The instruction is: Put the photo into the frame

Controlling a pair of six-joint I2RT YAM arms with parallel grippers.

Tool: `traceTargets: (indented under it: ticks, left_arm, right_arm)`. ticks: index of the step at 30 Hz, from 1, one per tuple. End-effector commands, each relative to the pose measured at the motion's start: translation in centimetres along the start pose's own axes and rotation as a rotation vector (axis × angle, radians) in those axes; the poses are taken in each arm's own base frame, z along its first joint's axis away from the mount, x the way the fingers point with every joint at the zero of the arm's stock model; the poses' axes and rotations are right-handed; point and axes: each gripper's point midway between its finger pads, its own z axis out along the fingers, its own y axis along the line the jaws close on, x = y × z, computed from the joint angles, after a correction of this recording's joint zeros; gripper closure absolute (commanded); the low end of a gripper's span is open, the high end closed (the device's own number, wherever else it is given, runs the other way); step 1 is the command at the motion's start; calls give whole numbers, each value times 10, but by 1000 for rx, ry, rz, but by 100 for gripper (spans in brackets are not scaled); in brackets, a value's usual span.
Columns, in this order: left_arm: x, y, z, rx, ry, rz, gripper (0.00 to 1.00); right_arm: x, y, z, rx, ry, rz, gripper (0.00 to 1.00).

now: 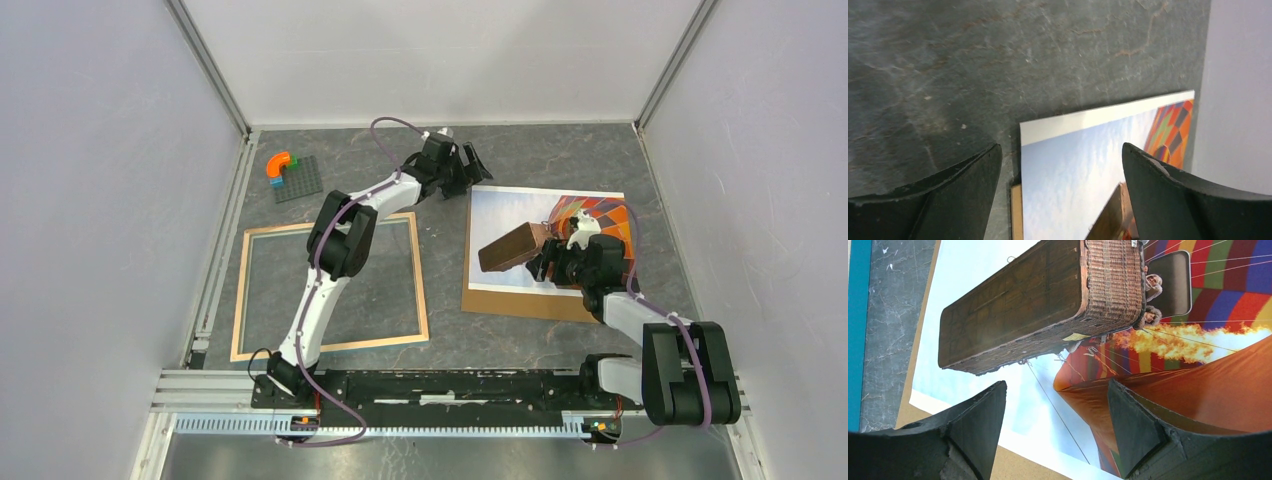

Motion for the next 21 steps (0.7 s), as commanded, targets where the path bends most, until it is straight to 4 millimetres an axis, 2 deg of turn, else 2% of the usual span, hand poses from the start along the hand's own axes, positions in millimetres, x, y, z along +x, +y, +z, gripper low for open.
traceTargets:
  ticks: [1,6,14,18,21]
  left_arm:
    - [20,-9,-1,96,135,-33,5]
    - [26,-29,-10,193,225,-79,6]
    - [17,-49,-21,330,253,-61,7]
    - [10,-64,-25,404,238,-47,13]
    - [11,-59,-24,377,239,-48,22]
  right_arm:
    - [47,-3,-6,9,161,71,20]
    - [47,-2,-5,3,163,73,20]
    - [50,0,-5,-8,167,77,21]
    - [50,0,-5,-9,168,81,21]
    - [50,1,-5,-12,167,80,21]
